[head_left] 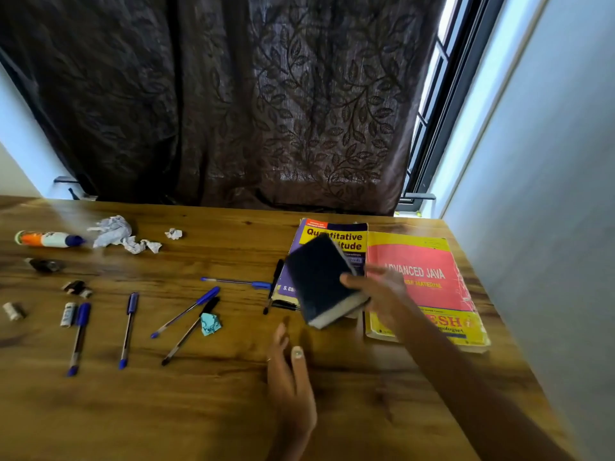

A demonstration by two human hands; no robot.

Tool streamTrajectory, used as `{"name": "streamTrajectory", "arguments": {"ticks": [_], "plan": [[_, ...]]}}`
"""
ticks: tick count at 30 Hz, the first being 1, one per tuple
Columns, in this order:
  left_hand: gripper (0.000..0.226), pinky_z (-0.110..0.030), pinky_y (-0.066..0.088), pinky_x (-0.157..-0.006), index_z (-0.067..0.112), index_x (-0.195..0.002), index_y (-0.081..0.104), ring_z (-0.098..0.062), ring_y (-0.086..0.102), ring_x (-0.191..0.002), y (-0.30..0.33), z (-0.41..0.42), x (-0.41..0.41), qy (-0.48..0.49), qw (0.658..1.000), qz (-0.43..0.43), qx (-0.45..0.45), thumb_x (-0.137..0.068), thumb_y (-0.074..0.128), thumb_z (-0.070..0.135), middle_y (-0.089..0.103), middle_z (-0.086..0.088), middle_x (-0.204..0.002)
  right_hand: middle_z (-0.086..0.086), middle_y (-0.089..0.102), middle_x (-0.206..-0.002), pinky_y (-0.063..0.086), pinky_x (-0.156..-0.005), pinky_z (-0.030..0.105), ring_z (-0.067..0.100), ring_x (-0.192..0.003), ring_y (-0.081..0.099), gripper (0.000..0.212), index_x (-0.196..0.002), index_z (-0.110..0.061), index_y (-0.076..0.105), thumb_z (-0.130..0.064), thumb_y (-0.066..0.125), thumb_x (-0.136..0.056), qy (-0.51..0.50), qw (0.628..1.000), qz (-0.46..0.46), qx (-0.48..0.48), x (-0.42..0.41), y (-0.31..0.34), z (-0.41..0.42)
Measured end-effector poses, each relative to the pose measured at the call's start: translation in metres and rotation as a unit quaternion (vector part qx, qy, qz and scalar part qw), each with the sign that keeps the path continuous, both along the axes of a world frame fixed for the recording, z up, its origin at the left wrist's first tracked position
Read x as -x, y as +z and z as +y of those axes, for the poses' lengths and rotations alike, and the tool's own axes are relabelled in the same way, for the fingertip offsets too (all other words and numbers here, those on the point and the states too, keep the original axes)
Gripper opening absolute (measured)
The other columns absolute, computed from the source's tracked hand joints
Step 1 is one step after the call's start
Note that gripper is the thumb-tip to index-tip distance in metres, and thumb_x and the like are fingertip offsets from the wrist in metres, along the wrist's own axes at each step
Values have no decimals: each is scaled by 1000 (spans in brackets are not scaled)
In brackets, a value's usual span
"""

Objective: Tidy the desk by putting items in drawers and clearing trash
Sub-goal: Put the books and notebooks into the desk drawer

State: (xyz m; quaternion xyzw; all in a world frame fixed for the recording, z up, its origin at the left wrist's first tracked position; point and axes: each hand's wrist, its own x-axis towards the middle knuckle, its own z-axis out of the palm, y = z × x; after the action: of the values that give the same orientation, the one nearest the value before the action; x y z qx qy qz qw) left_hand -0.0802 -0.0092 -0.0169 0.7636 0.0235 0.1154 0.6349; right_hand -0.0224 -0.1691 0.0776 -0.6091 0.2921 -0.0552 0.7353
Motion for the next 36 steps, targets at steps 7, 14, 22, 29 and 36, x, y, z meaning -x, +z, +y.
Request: {"name": "streamTrajectory", "arguments": {"ticks": [7,14,22,29,36], "plan": [[100,-51,30,-110,32,-145,23,-18,30,-136,-5,72,16,-58,986,127,88,-55,58,61,28,8,-148,9,65,-110,56,-84,46,27,-99,64,55,-108,-16,59,-14,85,-60,59,989,113,-80,94,-56,81],[85,-38,17,-117,28,-148,10,-12,13,-143,2,94,13,-146,979,133,-56,-85,67,24,12,5,-157,-9,61,-98,49,-74,20,6,-91,60,24,-104,-23,57,-32,66,-84,243,934,149,217,103,-44,89],[87,-27,13,-112,38,-142,3,-2,10,-139,-5,99,12,-154,972,60,-169,-67,34,70,8,11,-157,10,60,-109,44,-82,29,26,-101,56,34,-112,-7,60,-27,63,-85,-42,931,122,342,26,-34,20],[69,-32,24,-111,37,-144,19,-4,23,-138,-5,104,3,-147,966,8,-212,-82,48,44,22,18,-151,12,66,-103,51,-84,41,29,-94,62,33,-108,-6,60,-27,65,-83,-8,946,173,275,-24,-52,11],[66,-31,34,-104,35,-142,30,-6,35,-132,-7,106,4,-136,964,-13,-226,-79,49,30,33,14,-147,11,64,-107,47,-93,47,33,-103,58,45,-107,-9,58,-32,76,-73,-21,926,239,293,-53,-50,18]]}}
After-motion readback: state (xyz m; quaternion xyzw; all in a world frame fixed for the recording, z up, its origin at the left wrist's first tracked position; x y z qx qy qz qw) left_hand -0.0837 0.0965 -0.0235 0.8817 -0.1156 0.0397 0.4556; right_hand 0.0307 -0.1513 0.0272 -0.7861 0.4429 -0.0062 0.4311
